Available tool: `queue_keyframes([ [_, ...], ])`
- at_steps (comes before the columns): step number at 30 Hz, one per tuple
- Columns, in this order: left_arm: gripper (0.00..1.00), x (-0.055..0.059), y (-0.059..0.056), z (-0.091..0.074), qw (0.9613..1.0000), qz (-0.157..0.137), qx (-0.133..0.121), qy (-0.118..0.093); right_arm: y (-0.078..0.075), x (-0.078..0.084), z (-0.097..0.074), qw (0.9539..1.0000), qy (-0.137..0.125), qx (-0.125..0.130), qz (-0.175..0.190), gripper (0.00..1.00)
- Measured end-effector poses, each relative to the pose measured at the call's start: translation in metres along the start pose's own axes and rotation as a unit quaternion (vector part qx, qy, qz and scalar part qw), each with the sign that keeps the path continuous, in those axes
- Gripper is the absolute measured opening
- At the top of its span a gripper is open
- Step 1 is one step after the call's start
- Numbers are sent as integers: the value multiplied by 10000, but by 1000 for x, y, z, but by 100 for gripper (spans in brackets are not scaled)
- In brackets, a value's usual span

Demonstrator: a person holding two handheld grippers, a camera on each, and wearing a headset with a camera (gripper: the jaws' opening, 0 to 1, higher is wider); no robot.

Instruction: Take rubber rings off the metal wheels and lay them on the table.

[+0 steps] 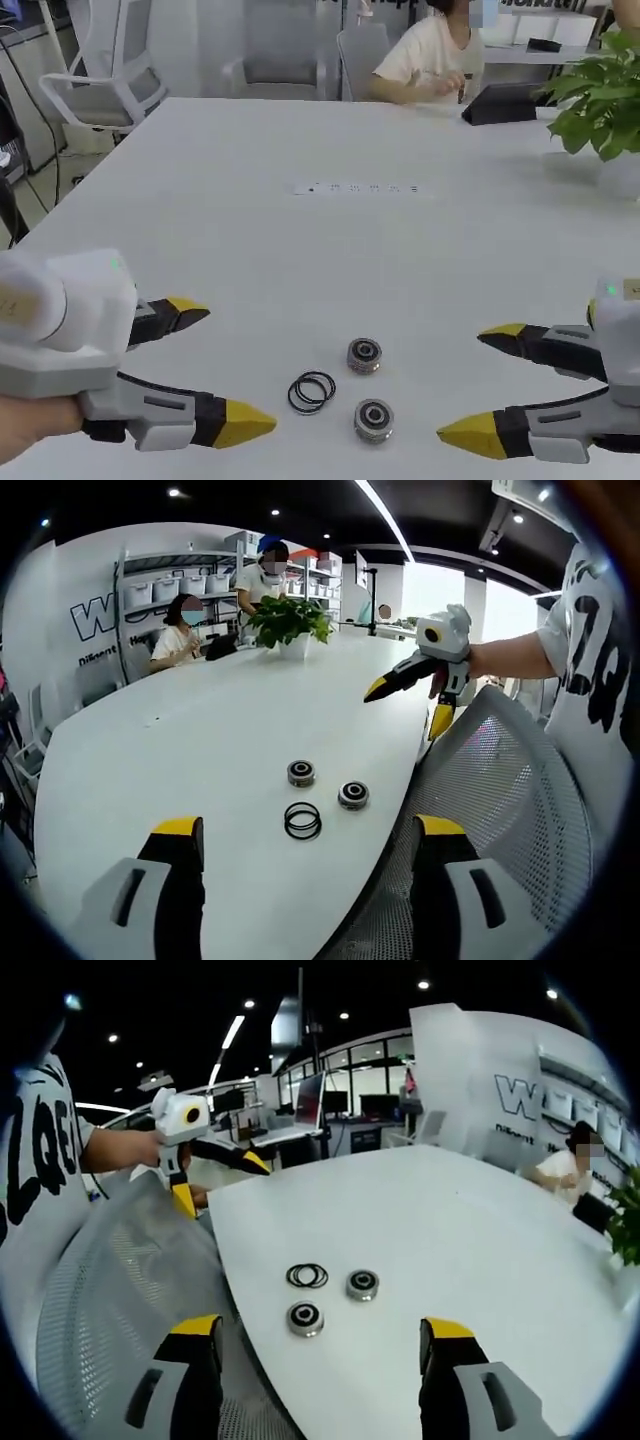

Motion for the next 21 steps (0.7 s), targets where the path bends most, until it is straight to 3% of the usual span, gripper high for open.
queue_keyframes([
  [21, 92, 5, 0, -2, 9999, 15, -29, 95, 5, 9, -8, 9992, 270, 85, -274, 99],
])
Point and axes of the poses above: the centre of the closed fingertips' face, and the gripper's own axes: z roughly forward along the fingers, y roughly to its left, x roughly out of its underside, the point moved 6 cm from there along -z, roughly backward along the fingers, and after that the axes turned 7 degrees about -z, right-handed, at the moved point
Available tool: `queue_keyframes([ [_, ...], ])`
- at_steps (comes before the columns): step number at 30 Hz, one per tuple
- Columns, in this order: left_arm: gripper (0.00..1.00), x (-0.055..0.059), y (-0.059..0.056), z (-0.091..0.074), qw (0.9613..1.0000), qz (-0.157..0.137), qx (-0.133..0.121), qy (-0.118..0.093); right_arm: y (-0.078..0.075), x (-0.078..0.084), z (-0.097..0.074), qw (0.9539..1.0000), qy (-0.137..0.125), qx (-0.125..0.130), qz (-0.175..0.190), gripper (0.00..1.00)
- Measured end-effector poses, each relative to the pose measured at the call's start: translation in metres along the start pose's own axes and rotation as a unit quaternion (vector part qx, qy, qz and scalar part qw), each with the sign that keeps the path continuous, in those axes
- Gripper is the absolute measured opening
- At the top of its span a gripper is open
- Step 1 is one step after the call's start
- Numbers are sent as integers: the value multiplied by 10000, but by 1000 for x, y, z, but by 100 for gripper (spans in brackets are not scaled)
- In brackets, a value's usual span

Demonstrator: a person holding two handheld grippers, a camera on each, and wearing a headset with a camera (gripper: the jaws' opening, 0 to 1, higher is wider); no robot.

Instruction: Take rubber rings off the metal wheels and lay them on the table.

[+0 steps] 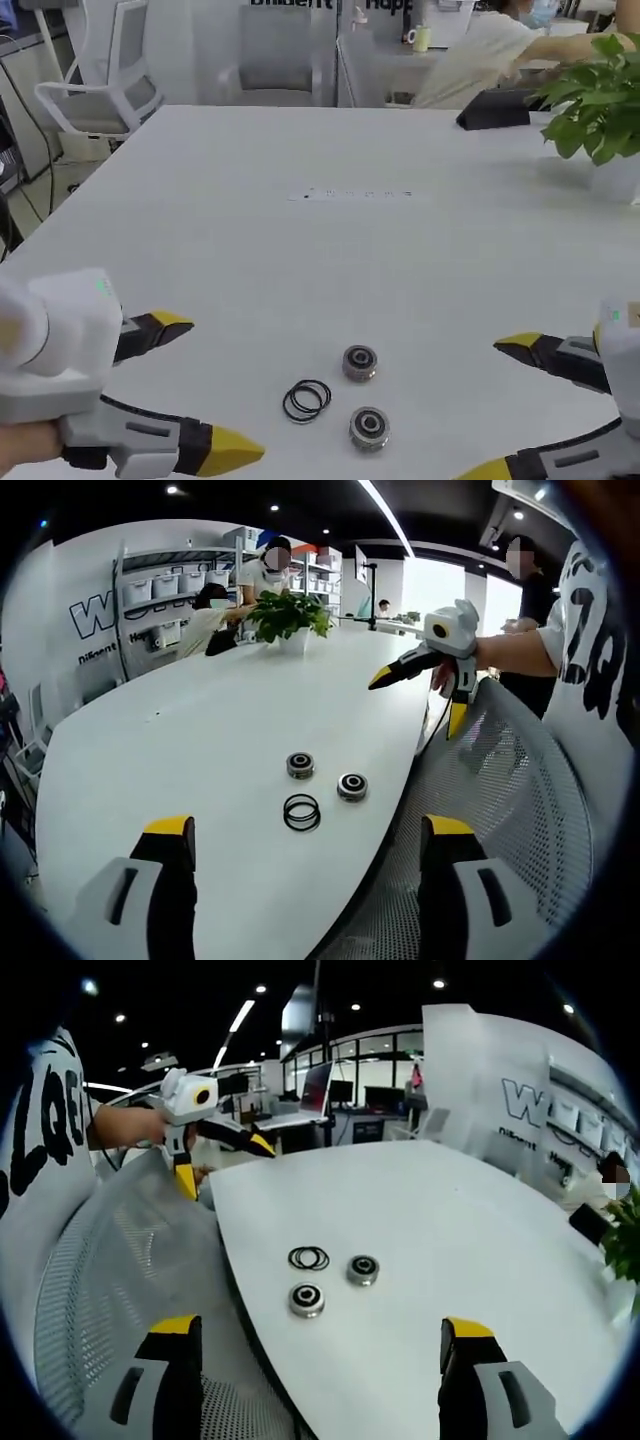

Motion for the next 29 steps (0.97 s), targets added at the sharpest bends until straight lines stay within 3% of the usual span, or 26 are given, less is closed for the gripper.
queue_keyframes([
  [16, 99, 2, -1, 6, 10000, 19, 55, 34, -2, 6, -2, 9999, -19, 27, 158, 99],
  [29, 99, 3, 0, 11, 9999, 15, 96, 100, -4, 6, 0, 9998, -29, -1, 212, 99],
])
Point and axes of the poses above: the centre of the closed fingertips' face, and the gripper's own axes: z roughly forward along the fingers, y roughly to its left, x roughly out of its underside, the point moved 6 cm from there along -z, roughly backward along the fingers, and after that the axes turned 7 degrees about -z, right-handed, at the moved point
